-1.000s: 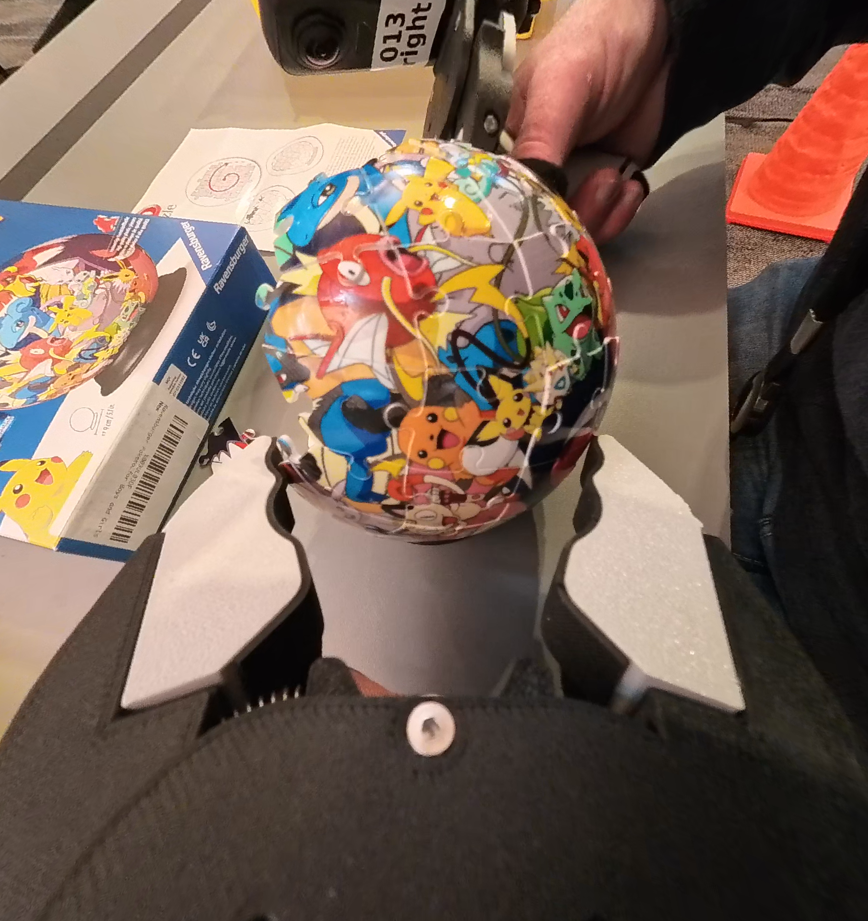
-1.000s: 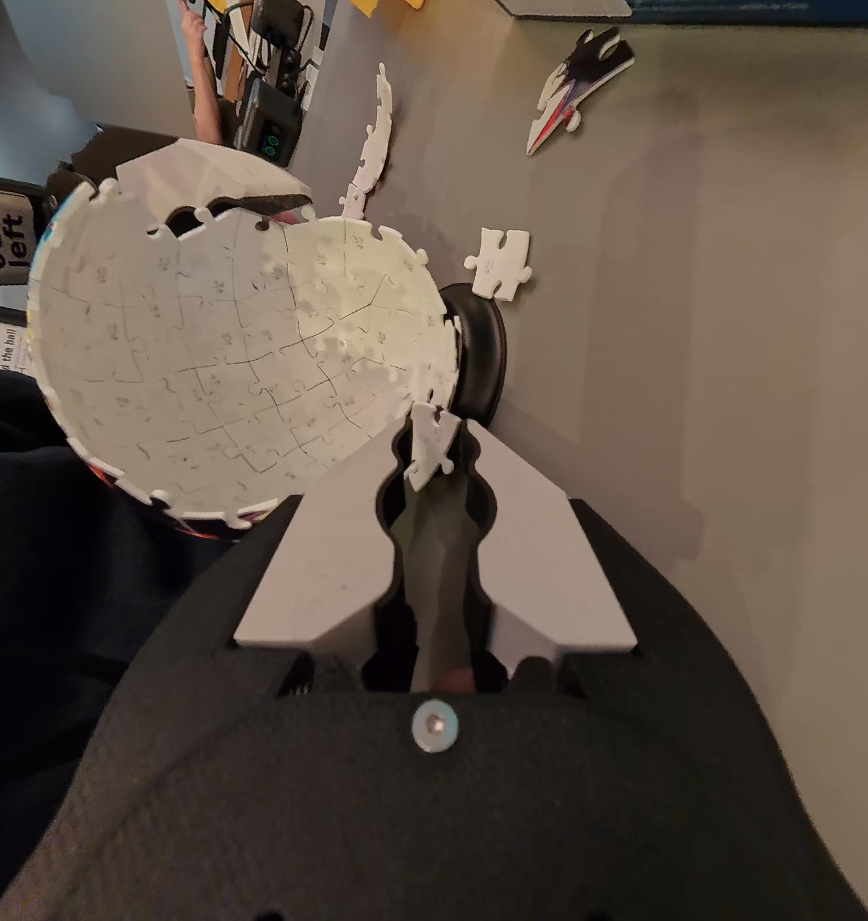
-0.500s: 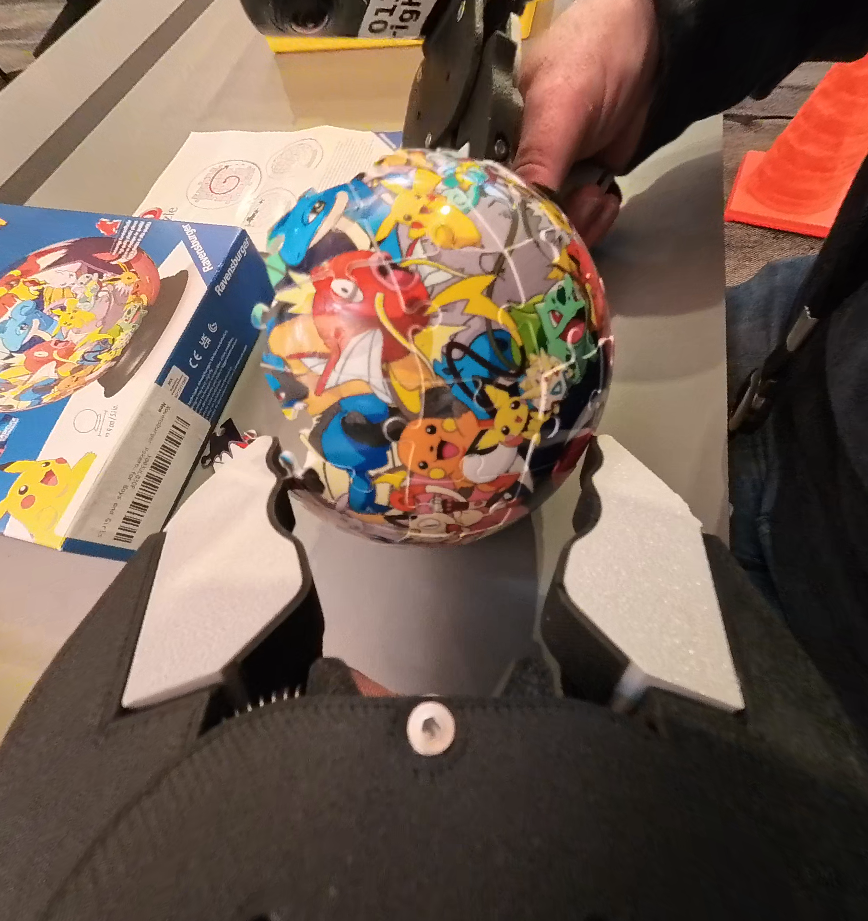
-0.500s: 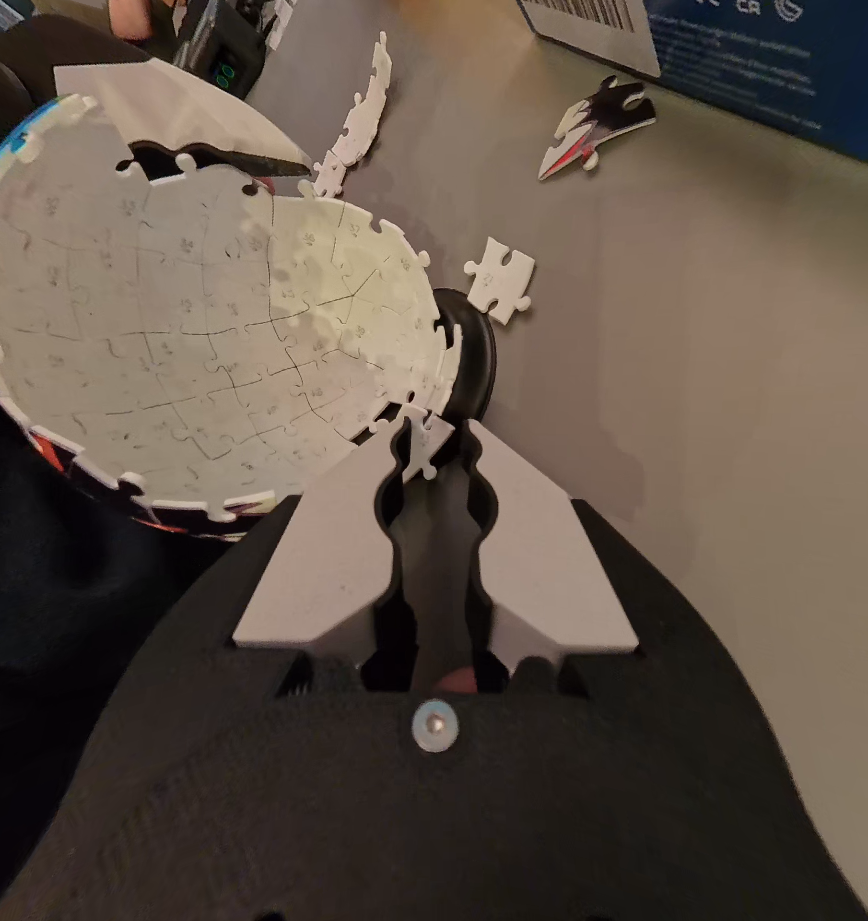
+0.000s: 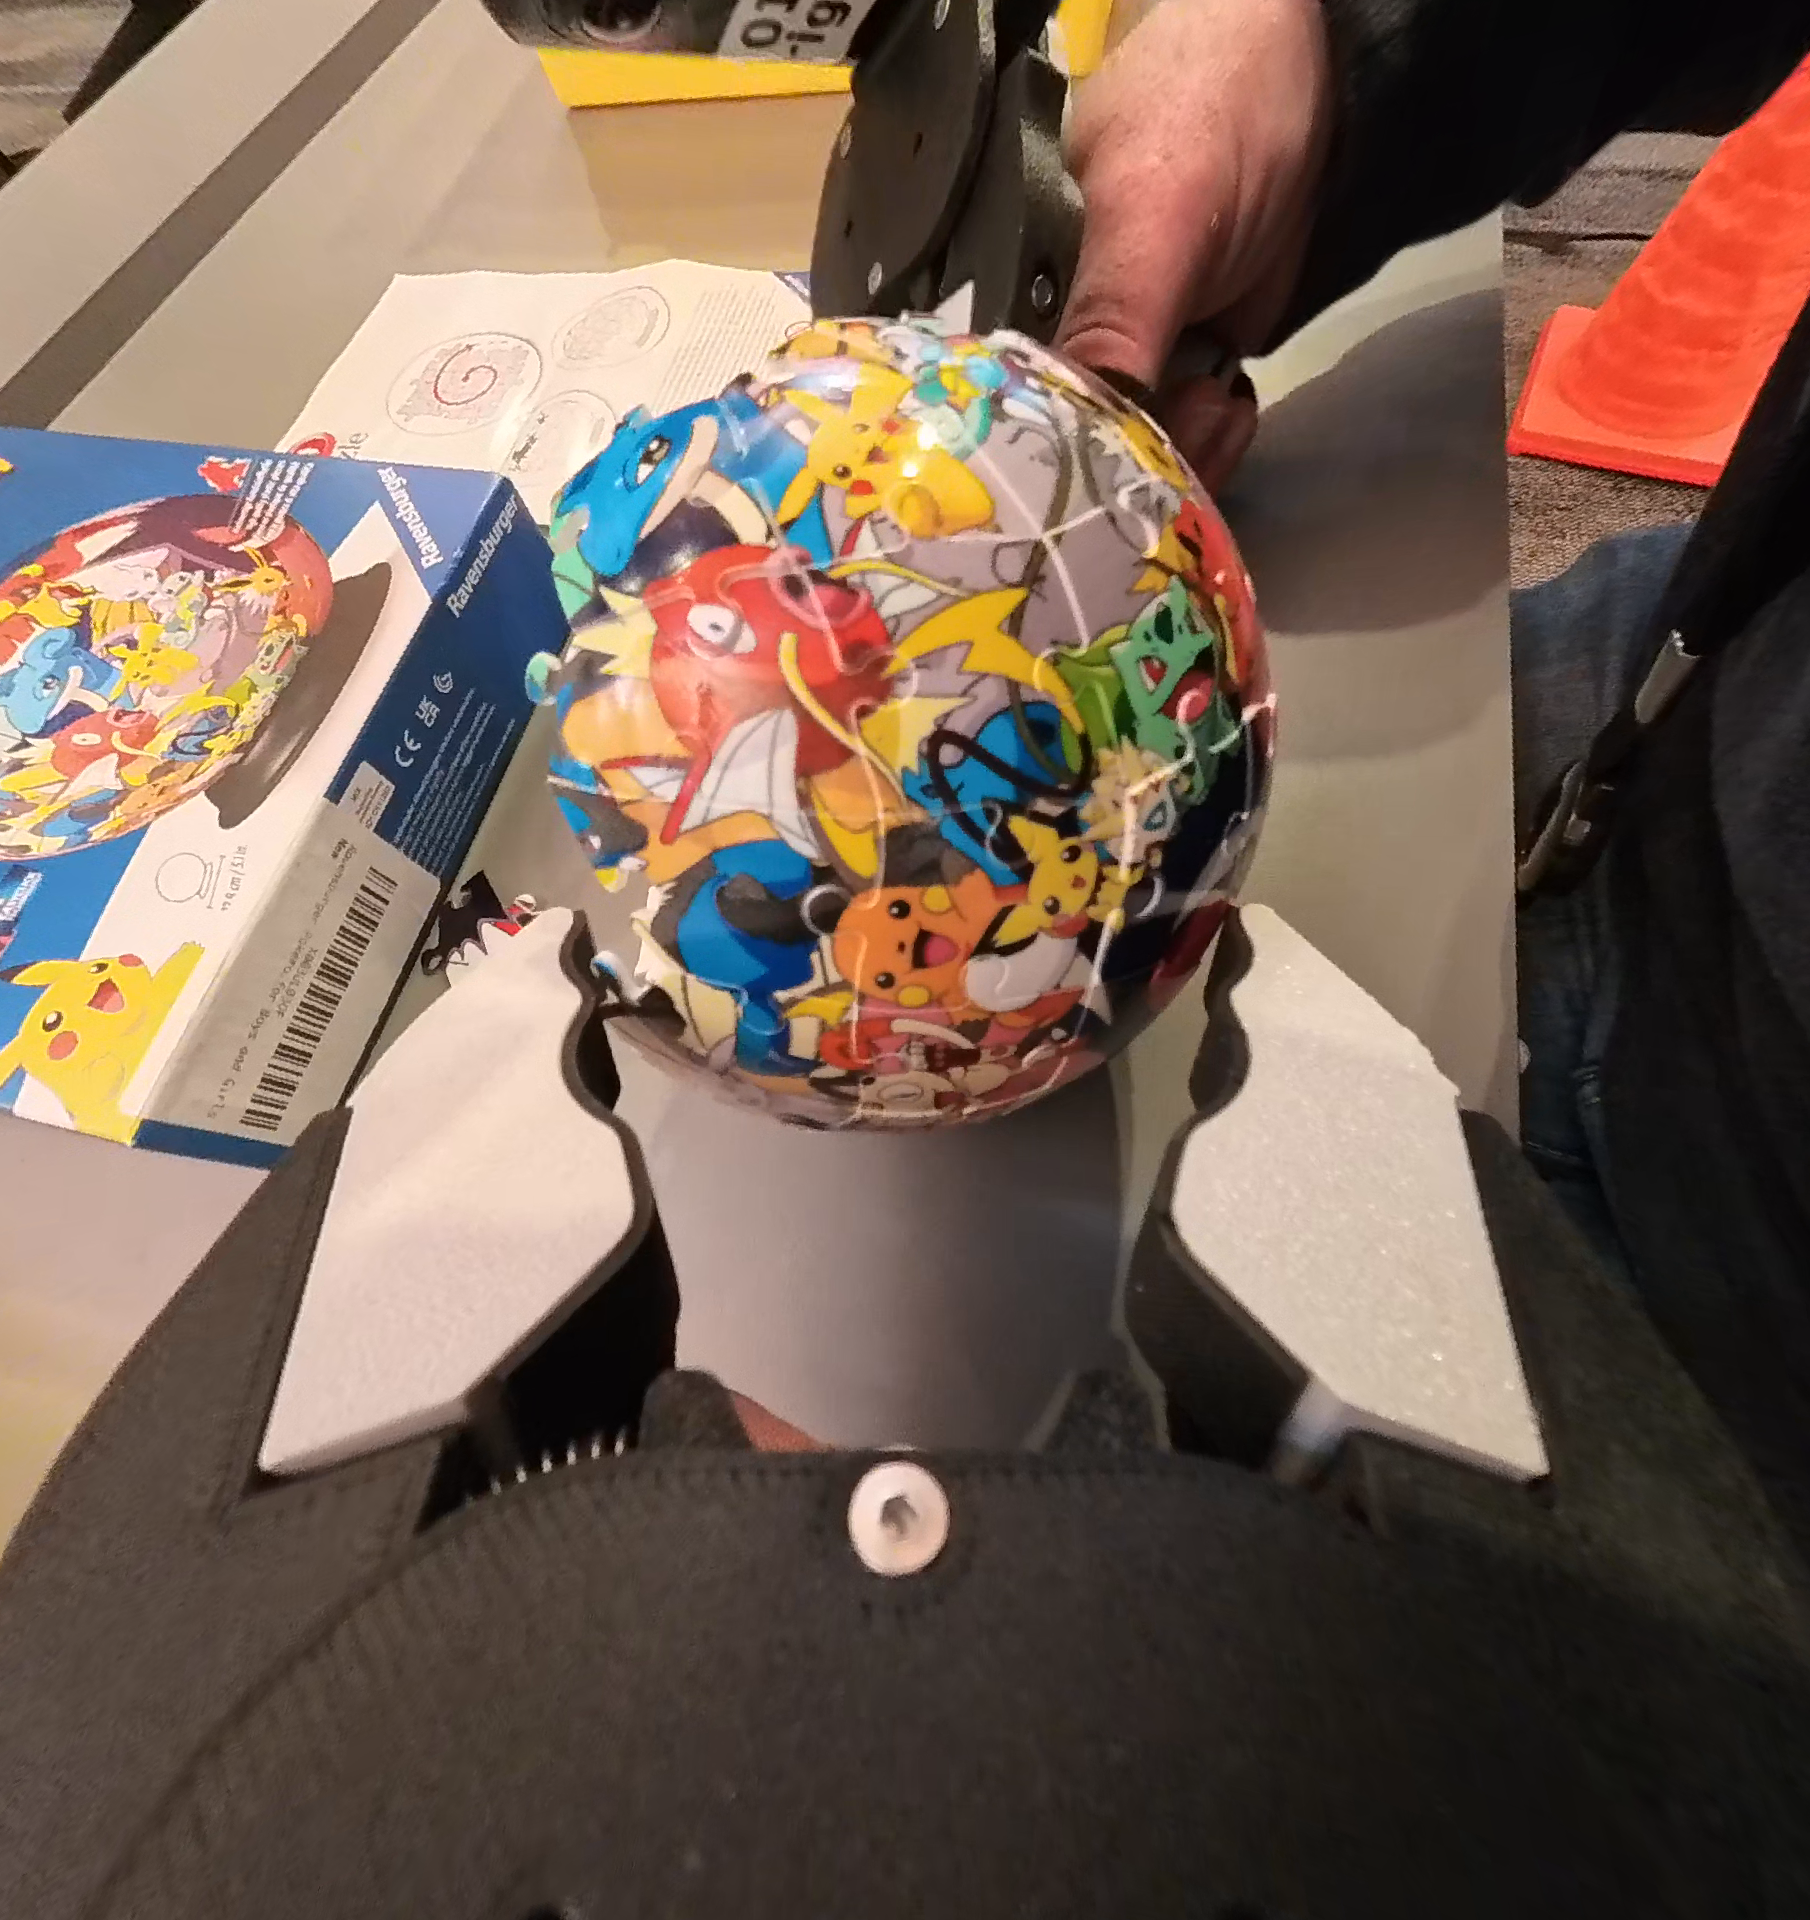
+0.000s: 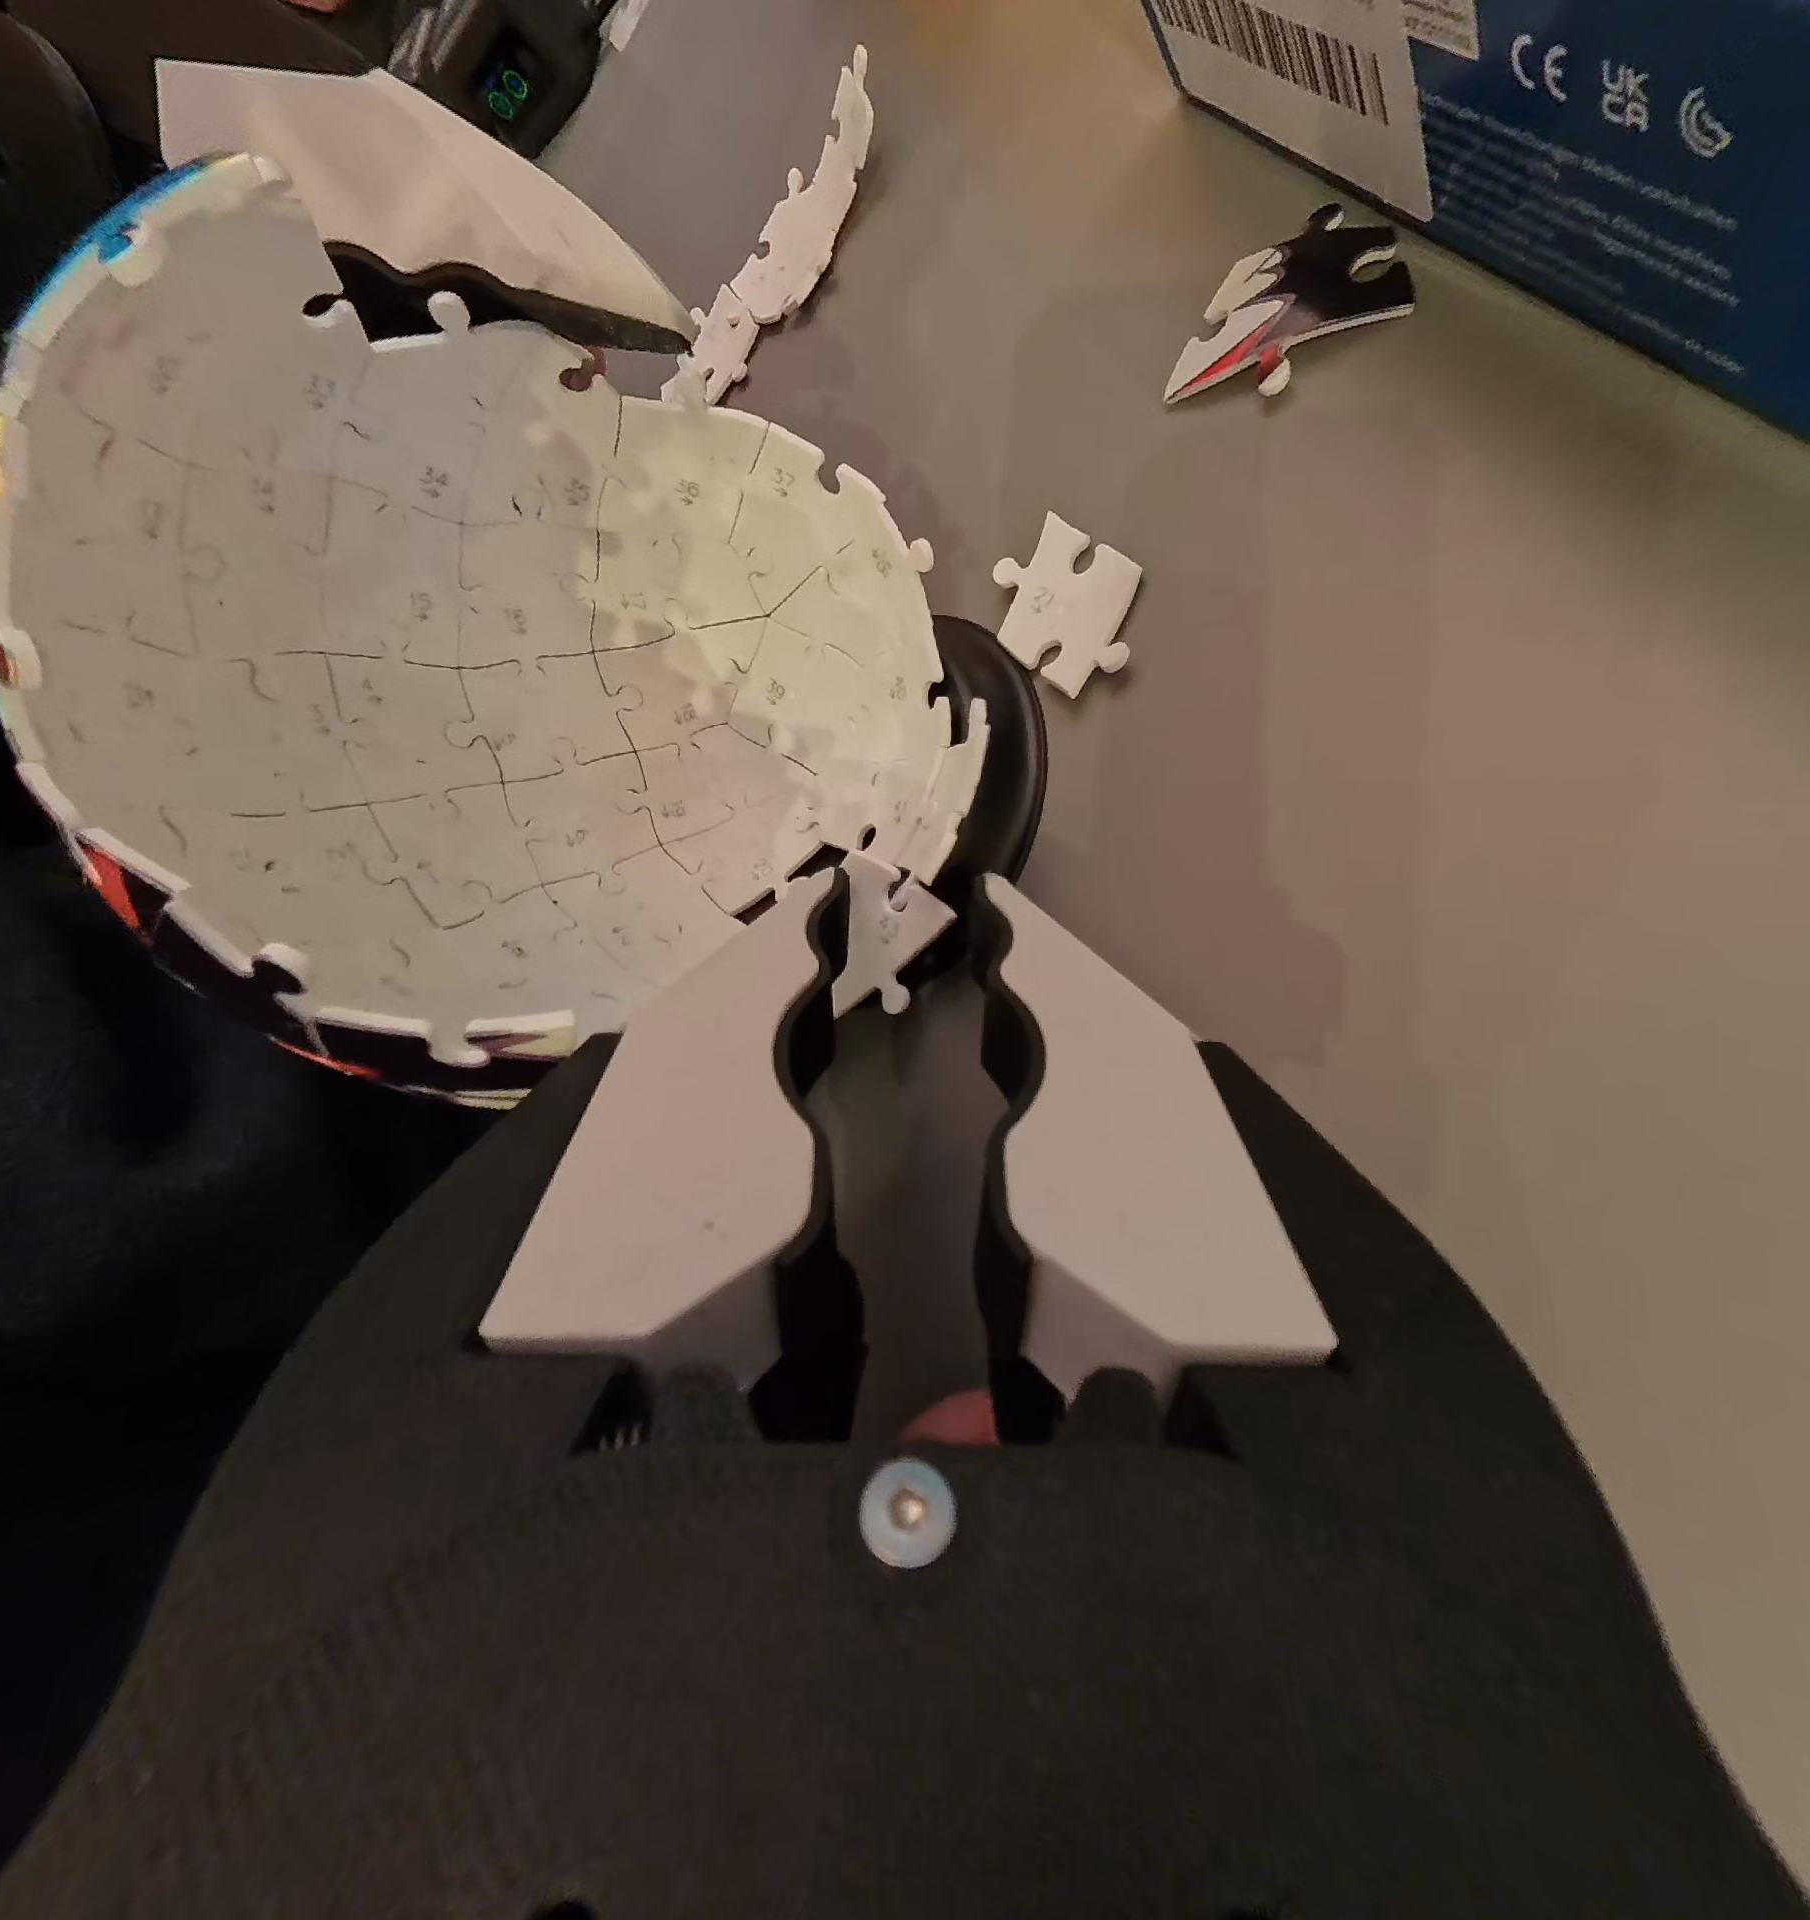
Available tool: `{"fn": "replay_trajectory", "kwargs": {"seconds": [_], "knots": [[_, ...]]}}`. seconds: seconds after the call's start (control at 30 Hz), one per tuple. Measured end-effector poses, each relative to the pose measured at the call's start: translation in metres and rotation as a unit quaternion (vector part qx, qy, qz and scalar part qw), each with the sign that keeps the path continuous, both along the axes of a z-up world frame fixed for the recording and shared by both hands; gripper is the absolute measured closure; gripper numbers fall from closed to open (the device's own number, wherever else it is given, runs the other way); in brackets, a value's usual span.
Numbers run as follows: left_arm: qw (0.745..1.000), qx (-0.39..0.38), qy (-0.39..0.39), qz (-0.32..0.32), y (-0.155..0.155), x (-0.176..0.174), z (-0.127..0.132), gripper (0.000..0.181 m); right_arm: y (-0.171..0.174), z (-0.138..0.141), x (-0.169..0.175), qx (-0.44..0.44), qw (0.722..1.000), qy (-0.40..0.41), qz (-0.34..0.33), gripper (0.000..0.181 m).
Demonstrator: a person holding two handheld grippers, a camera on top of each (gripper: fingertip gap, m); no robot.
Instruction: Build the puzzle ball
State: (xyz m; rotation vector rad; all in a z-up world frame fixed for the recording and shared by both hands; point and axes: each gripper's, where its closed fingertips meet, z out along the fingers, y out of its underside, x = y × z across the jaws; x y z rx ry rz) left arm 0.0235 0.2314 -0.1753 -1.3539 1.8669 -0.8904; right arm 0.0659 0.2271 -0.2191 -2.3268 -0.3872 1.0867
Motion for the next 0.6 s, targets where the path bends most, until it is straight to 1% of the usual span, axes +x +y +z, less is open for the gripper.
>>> {"fn": "replay_trajectory", "kwargs": {"seconds": [0.13,0.37,0.47,0.6], "knots": [[1.0,0.002,0.001,-0.001,0.0,0.0,0.0,0.072,0.003,0.004,0.002,0.023,1.0,-0.004,0.005,0.156],[1.0,0.001,0.002,-0.002,0.0,0.0,-0.001,0.072,0.004,0.002,0.006,0.054,0.998,-0.036,0.026,0.152],[1.0,0.002,0.001,-0.003,0.0,0.0,0.0,0.073,0.003,0.005,0.006,0.062,0.997,-0.028,0.035,0.151],[1.0,0.004,0.001,-0.003,0.0,0.0,0.0,0.073,0.01,0.011,0.017,0.087,0.995,-0.03,0.04,0.148]]}}
